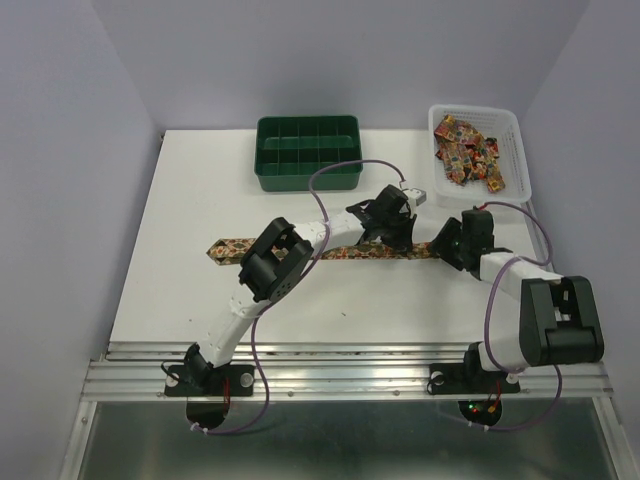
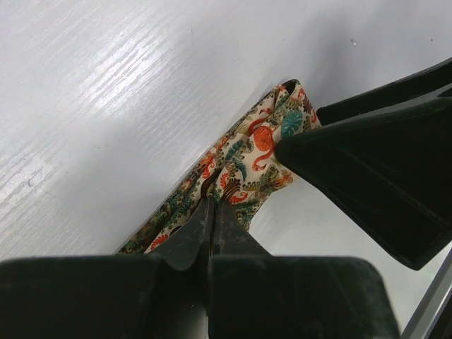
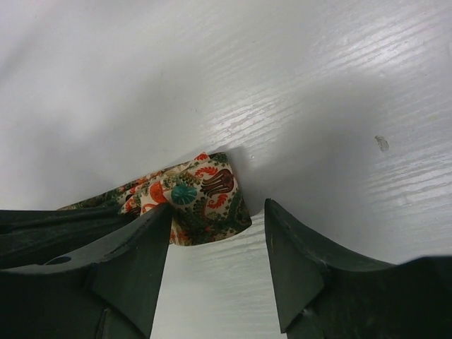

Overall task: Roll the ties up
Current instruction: Roll the tie

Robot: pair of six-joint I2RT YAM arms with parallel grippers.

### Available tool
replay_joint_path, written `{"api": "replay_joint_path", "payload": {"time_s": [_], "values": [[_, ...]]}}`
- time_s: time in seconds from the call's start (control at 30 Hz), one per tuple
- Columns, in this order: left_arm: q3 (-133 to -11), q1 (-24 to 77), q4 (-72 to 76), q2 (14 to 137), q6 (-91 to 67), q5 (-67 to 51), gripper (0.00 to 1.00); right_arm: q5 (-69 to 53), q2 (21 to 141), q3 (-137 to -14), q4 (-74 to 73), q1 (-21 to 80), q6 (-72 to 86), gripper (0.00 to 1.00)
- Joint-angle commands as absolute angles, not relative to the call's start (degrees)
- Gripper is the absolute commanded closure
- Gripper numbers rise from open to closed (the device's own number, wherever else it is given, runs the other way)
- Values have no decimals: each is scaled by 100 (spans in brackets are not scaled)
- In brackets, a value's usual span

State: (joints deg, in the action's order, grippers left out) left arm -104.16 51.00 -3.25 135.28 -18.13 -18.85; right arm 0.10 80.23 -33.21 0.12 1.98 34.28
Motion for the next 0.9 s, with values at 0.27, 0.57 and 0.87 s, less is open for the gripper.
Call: {"api": "replay_joint_path", "payload": {"time_s": [0.27, 0.57, 0.87], "values": [[-10468, 5080, -431, 13491, -1696, -1907, 100, 79, 8526, -3560, -440, 229, 3401, 64], [-10424, 5080, -387, 13333, -1714, -1881, 98, 123, 8016, -3586, -501, 229, 3164, 82], [-10459, 5063, -255, 13096, -1819, -1749, 83, -456, 7409, -3533, -202, 237, 3155, 98]]}}
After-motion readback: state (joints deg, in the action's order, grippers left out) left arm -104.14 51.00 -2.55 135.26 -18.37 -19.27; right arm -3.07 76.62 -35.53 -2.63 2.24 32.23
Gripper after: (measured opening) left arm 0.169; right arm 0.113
